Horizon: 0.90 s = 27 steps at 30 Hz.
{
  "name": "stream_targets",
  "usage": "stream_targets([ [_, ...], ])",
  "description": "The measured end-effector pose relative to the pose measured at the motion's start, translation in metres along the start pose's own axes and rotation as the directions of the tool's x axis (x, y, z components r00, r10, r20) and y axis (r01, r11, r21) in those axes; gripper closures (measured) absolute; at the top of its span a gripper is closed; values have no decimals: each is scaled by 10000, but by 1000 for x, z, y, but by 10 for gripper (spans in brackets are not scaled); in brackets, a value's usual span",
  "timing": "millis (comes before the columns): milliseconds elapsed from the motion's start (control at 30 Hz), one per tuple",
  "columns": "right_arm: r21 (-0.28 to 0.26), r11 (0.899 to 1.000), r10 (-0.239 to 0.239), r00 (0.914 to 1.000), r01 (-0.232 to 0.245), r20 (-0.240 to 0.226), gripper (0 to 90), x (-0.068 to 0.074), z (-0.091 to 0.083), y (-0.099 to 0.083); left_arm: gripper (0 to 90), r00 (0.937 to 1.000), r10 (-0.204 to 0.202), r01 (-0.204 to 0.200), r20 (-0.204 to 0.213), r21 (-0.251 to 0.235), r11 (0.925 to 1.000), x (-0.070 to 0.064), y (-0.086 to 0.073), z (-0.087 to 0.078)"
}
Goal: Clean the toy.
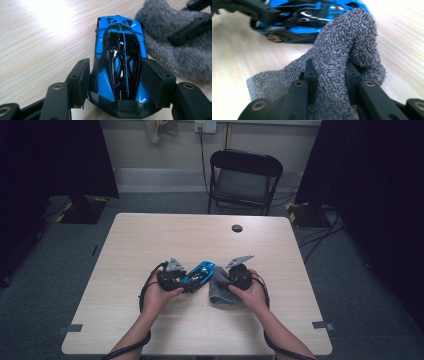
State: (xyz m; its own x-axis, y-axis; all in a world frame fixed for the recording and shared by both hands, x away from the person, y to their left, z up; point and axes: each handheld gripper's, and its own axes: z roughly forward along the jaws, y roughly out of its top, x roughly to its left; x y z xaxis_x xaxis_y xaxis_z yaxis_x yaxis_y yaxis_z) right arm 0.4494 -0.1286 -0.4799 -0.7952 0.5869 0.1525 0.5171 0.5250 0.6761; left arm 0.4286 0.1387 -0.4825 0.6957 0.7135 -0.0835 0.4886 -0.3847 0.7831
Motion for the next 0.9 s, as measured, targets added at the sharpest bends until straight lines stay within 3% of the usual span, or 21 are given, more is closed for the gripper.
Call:
stream_targets([
  [300,49,9985,-535,9969,539,-575,708,25,6,0,407,10000,-45,45,-11,-4,10000,0,0,0],
  [533,34,9954,-952,9894,961,-1097,708,48,14,1,407,10000,-52,52,-39,13,10000,-1,0,0],
  [900,-11,9936,-1118,9846,1127,-1343,708,58,18,1,408,10000,-56,56,-47,12,10000,-1,0,0],
])
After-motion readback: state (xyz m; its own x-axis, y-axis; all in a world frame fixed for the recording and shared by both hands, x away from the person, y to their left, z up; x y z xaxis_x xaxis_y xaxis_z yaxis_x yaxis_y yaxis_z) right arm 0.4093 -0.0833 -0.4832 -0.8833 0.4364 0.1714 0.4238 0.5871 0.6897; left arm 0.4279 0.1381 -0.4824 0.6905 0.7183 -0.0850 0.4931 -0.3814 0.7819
